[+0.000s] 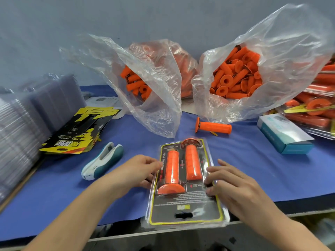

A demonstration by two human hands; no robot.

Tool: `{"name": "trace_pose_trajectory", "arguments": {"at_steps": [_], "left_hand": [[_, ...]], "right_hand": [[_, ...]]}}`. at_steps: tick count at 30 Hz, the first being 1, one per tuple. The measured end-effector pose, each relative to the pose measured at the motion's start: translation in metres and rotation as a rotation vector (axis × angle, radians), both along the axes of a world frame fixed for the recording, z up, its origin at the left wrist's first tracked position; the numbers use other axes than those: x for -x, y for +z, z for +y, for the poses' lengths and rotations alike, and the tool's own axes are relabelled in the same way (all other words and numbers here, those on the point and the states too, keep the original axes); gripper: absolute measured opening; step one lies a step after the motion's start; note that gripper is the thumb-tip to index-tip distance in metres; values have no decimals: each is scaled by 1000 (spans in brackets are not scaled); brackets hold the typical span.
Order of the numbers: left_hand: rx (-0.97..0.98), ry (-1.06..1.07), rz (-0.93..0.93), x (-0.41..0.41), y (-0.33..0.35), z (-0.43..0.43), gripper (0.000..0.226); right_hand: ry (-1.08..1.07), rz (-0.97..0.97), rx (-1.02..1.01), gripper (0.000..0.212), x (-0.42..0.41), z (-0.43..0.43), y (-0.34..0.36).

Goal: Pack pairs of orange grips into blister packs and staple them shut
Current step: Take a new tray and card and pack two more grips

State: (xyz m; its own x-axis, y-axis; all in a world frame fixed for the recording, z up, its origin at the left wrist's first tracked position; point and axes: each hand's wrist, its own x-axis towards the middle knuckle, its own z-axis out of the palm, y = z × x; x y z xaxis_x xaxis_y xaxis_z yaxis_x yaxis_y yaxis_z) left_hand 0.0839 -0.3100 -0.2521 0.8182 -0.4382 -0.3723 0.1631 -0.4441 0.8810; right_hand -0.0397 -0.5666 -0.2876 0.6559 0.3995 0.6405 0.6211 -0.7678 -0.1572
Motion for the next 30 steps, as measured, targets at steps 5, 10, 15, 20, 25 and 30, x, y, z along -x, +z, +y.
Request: {"name": "trace_pose_trajectory", "arguments": {"at_steps": [5, 10, 15, 20, 25, 30], "left_hand": [[201, 82, 214, 5, 3, 5, 11], [337, 385, 154, 2, 3, 5, 17], [456, 468, 184, 4, 1, 0, 22], [502, 503, 181, 4, -2, -8, 27], [498, 494, 247, 2, -4, -6, 27], [464, 530, 221, 2, -11, -6, 17]], "right_hand": [[-282, 179, 173, 38, -23, -14, 7], [-399, 246, 93, 54, -29, -19, 25], [-195, 111, 157, 36, -17, 40, 25], [-230, -109, 297, 11, -29, 49, 9], [-250, -177, 233, 15, -34, 40, -2], [-249, -206, 222, 21, -35, 34, -7]]}}
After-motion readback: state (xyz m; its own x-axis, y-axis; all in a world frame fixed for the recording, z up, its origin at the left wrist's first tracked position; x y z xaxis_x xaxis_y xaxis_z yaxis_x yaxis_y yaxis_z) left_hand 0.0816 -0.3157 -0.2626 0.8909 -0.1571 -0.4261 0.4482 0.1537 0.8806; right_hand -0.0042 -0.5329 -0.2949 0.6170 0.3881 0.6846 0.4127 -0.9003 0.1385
